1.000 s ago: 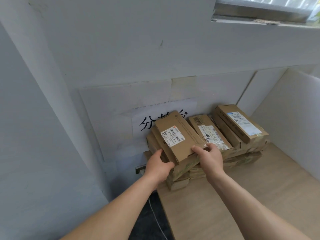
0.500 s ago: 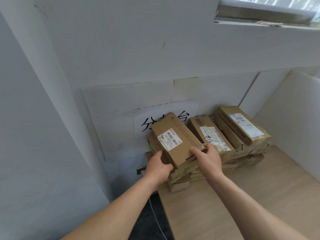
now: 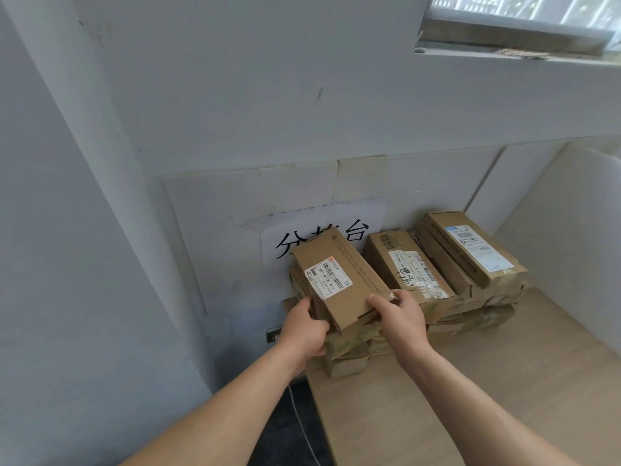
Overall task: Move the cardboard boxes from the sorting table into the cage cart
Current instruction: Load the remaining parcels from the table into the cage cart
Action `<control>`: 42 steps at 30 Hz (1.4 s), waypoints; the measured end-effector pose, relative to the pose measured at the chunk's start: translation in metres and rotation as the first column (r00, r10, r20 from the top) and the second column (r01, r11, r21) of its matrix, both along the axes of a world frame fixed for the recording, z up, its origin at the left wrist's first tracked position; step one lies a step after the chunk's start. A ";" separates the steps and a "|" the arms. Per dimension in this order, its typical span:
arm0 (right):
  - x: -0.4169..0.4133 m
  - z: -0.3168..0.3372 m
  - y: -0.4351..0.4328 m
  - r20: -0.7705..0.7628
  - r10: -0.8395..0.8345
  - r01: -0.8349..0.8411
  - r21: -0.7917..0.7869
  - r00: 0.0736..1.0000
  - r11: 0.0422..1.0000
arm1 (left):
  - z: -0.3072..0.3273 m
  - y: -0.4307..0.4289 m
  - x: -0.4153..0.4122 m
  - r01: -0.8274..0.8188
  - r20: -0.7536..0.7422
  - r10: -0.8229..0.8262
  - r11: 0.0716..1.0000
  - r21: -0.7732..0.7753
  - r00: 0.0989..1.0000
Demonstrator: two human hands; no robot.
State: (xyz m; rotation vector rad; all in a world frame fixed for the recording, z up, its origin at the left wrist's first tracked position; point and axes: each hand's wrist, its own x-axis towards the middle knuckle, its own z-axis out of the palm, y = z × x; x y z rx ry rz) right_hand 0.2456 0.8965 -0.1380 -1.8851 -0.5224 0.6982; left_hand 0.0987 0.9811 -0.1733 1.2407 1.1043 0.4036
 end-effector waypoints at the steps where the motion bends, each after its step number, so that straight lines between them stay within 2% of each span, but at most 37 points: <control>1: 0.000 -0.001 -0.001 -0.028 -0.004 0.004 0.006 1.000 1.000 | 0.001 0.000 -0.001 0.001 0.003 -0.001 1.000 0.002 1.000; 14: 0.006 -0.006 -0.010 -0.390 -0.017 0.062 0.102 0.921 0.993 | 0.006 -0.004 -0.013 -0.029 -0.003 0.029 0.999 -0.020 1.000; 23: 0.015 -0.009 -0.027 -0.571 0.030 0.149 0.265 0.821 0.953 | 0.018 -0.012 -0.017 -0.007 0.062 0.008 1.000 -0.009 0.998; 31: 0.028 0.000 -0.042 -0.513 0.180 0.031 0.374 0.839 0.927 | 0.032 -0.016 -0.014 -0.001 0.091 -0.004 0.998 0.058 0.996; 42: 0.040 0.048 -0.072 -0.257 0.243 -0.123 0.408 0.936 0.905 | 0.092 -0.029 0.007 0.065 0.105 -0.090 0.973 0.222 0.990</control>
